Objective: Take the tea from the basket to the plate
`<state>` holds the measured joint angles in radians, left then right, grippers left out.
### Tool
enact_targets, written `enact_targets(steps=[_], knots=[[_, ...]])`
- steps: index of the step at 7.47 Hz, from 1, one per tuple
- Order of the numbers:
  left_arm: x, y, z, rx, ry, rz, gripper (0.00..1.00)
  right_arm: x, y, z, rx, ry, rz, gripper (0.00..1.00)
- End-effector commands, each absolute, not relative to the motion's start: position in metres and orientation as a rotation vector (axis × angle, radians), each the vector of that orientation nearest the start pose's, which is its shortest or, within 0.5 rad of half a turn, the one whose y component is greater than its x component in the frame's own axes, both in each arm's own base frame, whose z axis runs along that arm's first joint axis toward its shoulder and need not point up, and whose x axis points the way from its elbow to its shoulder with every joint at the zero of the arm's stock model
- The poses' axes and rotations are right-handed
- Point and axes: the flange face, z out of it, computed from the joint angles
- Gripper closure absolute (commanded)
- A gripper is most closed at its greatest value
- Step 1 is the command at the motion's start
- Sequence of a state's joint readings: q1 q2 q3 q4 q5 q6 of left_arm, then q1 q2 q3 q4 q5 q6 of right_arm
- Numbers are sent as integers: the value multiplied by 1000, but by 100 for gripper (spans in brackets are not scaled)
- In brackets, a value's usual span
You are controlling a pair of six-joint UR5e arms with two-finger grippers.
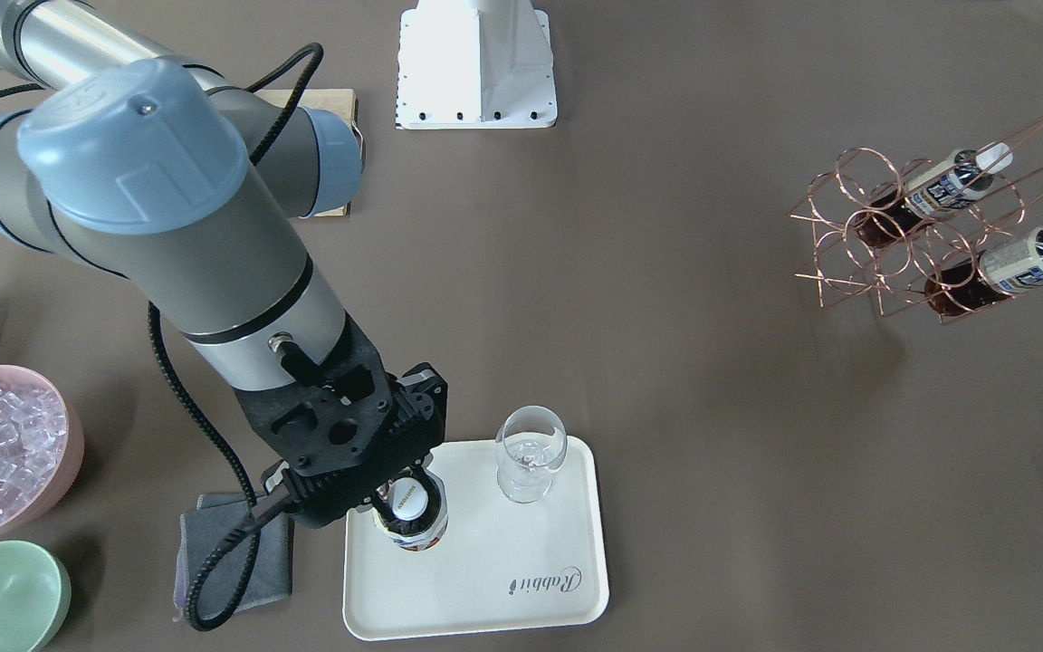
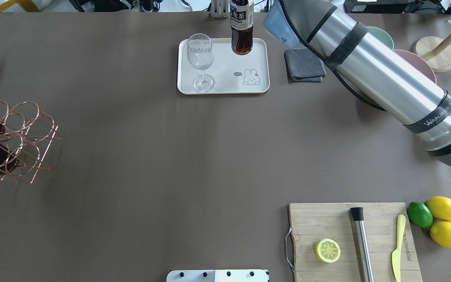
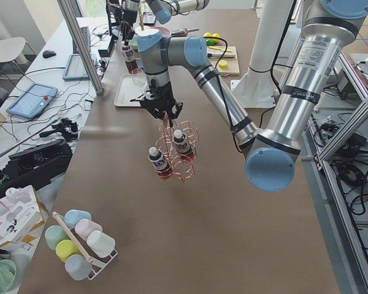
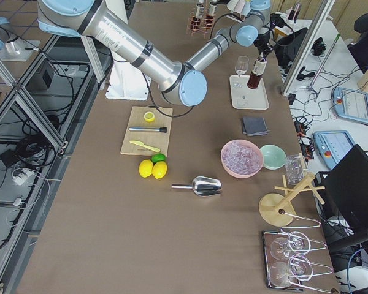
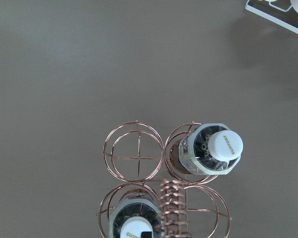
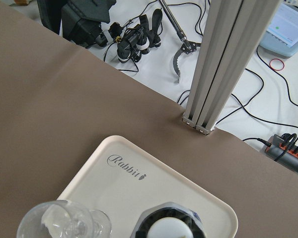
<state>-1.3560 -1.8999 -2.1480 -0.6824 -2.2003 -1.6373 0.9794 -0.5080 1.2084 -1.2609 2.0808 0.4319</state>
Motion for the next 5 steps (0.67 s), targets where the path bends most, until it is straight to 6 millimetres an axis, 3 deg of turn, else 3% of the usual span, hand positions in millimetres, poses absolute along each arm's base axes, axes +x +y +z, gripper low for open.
enact_targets(steps=[1,2,5], knots=[[10,-512,383,-536,354,-1291,100,-406,-705,95,666,-910,-398,100],[2,-522,391,-520,372,-1273,100,-409,-703,108,680,-910,-399,100],[-3,-597,438,-493,395,-1276,100,-412,-698,148,752,-933,-397,100]])
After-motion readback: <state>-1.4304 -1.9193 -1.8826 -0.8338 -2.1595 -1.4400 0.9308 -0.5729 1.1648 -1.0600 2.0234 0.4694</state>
